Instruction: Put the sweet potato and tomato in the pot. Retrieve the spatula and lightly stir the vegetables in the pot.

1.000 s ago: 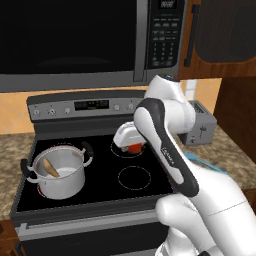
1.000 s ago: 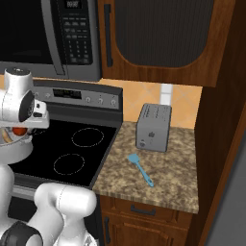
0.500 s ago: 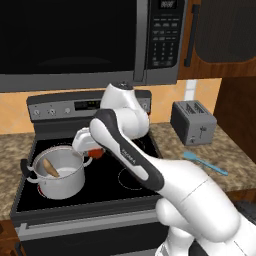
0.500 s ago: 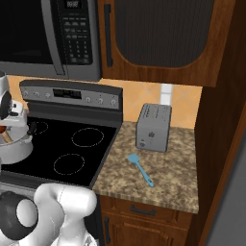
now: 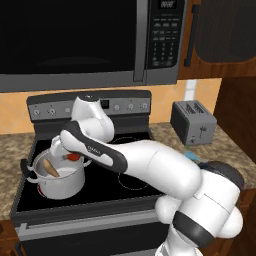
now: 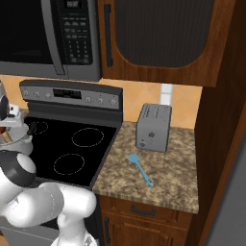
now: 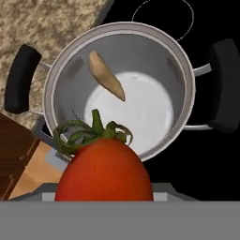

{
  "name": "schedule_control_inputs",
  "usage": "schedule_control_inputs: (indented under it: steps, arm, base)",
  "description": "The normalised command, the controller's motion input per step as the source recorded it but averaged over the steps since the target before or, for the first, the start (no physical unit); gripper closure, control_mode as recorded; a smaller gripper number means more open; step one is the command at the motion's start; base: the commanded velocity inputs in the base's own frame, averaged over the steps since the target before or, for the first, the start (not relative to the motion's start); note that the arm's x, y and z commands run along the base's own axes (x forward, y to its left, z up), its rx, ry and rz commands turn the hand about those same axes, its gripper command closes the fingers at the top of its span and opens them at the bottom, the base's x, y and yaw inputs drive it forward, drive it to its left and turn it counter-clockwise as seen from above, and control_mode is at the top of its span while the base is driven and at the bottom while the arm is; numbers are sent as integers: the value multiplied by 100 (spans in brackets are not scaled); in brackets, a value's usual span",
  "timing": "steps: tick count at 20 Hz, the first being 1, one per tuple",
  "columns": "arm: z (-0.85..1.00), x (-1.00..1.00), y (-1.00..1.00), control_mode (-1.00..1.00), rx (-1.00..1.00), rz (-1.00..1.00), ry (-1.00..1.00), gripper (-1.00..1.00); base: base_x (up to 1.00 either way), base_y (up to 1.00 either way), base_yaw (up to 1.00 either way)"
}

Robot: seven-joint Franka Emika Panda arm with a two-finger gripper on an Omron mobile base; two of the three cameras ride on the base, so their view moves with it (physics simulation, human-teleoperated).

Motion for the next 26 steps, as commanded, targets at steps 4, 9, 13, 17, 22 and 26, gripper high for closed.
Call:
schedule_control_inputs:
  steps: [4, 9, 13, 17, 22, 26]
  arm:
    - [-38, 57, 55, -100, -11, -4, 0, 100]
    - [-27, 44, 14, -100, -6, -2, 0, 100]
    - [-31, 38, 18, -100, -7, -1, 0, 100]
    - [-31, 15, 2, -100, -2, 0, 0, 100]
    - [-28, 14, 11, -100, 0, -1, 1, 100]
    - [-28, 17, 12, -100, 0, -1, 2, 100]
  base:
    - [0, 0, 0]
    - [0, 0, 0]
    - [0, 0, 0]
    - [0, 0, 0]
    - [0, 0, 0]
    - [0, 0, 0]
